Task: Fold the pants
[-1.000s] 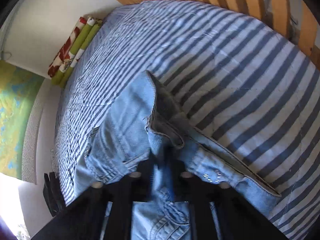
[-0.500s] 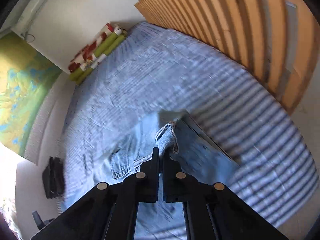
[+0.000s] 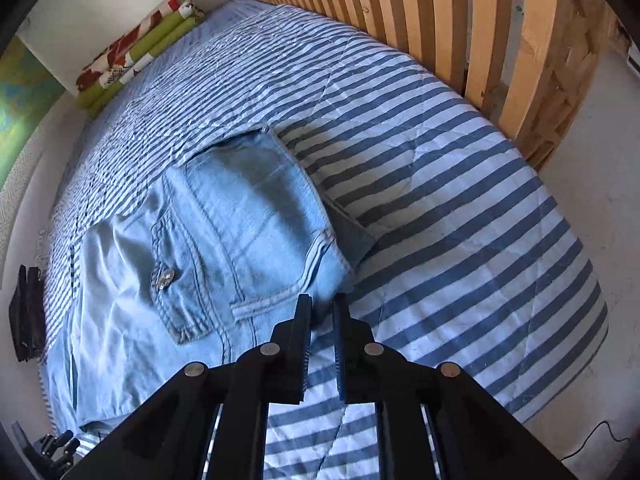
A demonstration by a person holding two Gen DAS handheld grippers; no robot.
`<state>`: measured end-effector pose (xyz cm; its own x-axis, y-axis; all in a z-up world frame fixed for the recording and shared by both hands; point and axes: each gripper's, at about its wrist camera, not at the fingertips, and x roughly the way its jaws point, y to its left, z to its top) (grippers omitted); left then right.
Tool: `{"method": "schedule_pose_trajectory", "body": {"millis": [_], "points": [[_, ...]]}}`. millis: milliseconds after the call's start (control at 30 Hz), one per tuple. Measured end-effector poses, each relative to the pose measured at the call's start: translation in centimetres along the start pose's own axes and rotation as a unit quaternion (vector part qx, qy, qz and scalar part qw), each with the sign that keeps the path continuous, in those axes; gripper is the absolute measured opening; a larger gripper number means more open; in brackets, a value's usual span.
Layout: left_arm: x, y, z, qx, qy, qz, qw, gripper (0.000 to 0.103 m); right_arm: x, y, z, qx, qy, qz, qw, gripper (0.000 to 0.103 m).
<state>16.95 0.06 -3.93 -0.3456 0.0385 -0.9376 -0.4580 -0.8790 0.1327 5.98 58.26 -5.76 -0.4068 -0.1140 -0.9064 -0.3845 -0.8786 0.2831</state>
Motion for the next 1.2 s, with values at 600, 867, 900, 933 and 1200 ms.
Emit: {"method": "schedule_pose_trajectory", "body": {"millis": [600,867,900,933,1200], "points": [[4.0,-1.3,0.3,0.051,-0.008,0.073,0.996,0.014,3.1,-0.4,-3.6,0.158,0.026,0.122,0.98,0.05],[0.2,0.5,1.7,0.032,-0.041,0.064,0.9966,0.006,3.9,2.0,-1.9,0.133,0.021,0.111,0.985,0.021],[-0.7,0.7,1.7,0.034,-0.047,0.065,0.9962,0.006,3.2,2.3,-1.7,0.123,0.016,0.109,0.986,0.02],[-1.5,0.9,1.8,0.035,-0.052,0.065,0.9959,0.006,2.3,2.6,-1.4,0.111,0.006,0.107,0.988,0.018],[-0.2,-2.0,-1.3,0.069,0.019,0.024,0.9972,0.014,-1.0,3.8,-3.0,-0.014,-0.025,-0.013,1.0,0.018]]}}
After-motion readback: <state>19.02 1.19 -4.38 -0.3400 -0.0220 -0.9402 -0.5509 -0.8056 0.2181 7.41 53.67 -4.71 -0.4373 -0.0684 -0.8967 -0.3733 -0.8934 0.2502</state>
